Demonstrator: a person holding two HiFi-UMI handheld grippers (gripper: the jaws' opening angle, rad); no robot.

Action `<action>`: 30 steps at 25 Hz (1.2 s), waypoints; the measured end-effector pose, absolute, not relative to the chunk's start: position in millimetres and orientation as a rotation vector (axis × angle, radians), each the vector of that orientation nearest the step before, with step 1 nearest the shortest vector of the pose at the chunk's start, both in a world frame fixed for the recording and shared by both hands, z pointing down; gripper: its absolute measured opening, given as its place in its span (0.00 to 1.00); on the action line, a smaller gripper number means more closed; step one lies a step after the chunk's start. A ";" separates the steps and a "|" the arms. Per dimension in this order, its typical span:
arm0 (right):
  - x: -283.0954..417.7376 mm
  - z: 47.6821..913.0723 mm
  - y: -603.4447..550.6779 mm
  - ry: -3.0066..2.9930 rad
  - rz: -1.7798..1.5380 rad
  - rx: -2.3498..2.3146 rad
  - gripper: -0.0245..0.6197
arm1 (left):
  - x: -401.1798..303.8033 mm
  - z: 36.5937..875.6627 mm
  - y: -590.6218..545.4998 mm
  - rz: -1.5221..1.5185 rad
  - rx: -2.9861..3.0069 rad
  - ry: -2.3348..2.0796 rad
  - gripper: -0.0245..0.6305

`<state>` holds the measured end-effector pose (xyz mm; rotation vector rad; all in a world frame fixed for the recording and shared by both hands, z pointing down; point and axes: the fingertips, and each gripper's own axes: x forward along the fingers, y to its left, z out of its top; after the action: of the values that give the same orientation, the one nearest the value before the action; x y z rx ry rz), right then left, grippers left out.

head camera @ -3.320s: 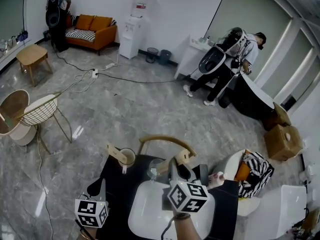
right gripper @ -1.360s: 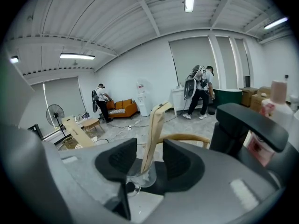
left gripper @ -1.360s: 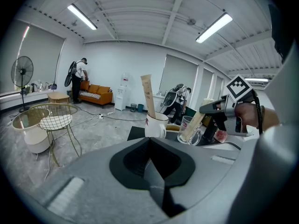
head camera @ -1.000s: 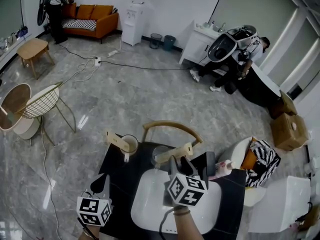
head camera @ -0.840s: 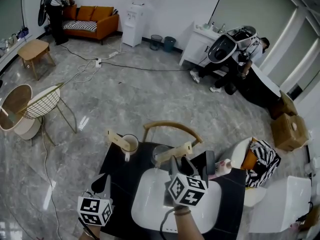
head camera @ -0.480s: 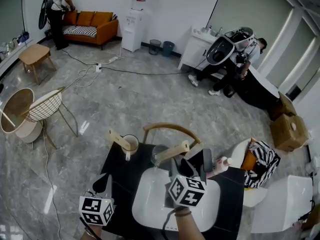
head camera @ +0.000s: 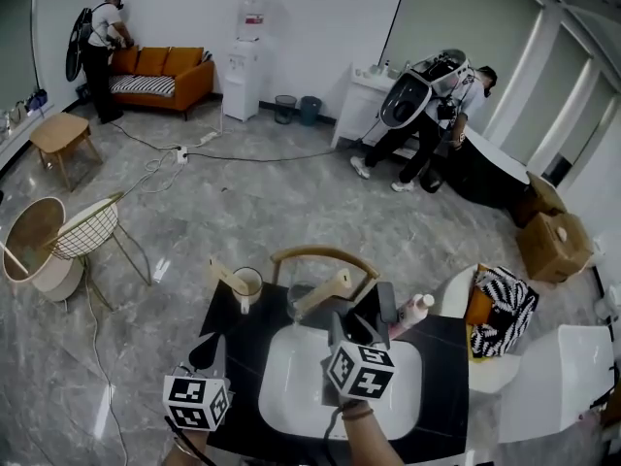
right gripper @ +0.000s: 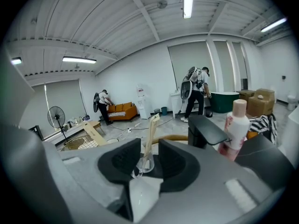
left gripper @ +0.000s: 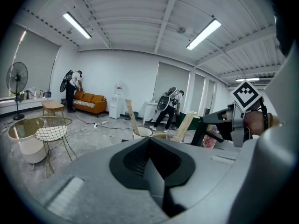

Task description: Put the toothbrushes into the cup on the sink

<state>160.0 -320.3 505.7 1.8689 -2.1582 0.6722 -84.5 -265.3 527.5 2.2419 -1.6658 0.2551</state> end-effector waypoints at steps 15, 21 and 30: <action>184.7 471.9 -278.4 -2.124 0.649 1.971 0.06 | -41.2 469.1 -274.8 0.200 2.403 -1.588 0.05; 198.6 462.2 -267.9 -2.116 0.645 2.007 0.05 | -30.5 461.7 -275.6 0.190 2.416 -1.576 0.05; 202.4 467.1 -257.0 -2.113 0.671 2.027 0.04 | -30.2 473.8 -270.1 0.203 2.371 -1.574 0.05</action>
<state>202.4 -257.0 467.1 2.0273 -2.1125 0.6707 -30.2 -270.1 473.8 2.3714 -1.5736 0.2027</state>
